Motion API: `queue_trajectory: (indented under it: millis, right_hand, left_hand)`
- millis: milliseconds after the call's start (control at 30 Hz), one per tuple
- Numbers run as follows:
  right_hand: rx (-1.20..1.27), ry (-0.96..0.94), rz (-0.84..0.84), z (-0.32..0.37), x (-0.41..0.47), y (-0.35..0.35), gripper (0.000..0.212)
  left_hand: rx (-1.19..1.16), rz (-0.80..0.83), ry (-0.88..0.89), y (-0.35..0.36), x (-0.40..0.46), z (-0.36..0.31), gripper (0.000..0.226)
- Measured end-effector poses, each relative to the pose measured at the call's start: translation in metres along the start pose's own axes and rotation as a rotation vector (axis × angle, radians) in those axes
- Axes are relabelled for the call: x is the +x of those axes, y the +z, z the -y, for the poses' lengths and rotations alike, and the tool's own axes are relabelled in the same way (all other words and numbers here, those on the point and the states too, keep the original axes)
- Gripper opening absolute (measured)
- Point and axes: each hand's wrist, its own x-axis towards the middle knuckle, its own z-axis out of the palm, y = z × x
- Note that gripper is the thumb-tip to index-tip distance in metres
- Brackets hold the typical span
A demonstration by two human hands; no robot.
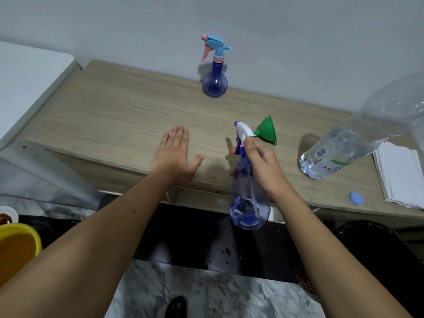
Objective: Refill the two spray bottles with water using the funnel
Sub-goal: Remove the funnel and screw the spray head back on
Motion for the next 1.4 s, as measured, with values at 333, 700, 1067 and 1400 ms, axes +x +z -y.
queue_trajectory:
  millis: [333, 700, 1067, 1400]
  right_hand:
    - [-0.121, 0.037, 0.043, -0.009, 0.004, 0.008, 0.077]
    - [-0.305, 0.058, 0.024, -0.004, 0.007, 0.014, 0.059]
    - [-0.289, 0.076, -0.019, -0.003, 0.008, 0.018, 0.065]
    - [-0.303, 0.083, -0.027, 0.000, 0.007, 0.018, 0.065]
  left_hand:
    - [0.020, -0.012, 0.002, 0.001, 0.000, 0.000, 0.102]
    - [0.030, -0.015, 0.007, 0.002, 0.000, 0.000, 0.102]
    - [0.037, -0.014, 0.011, 0.000, 0.000, 0.000, 0.100]
    - [0.039, -0.020, 0.012, 0.003, 0.000, 0.001, 0.102]
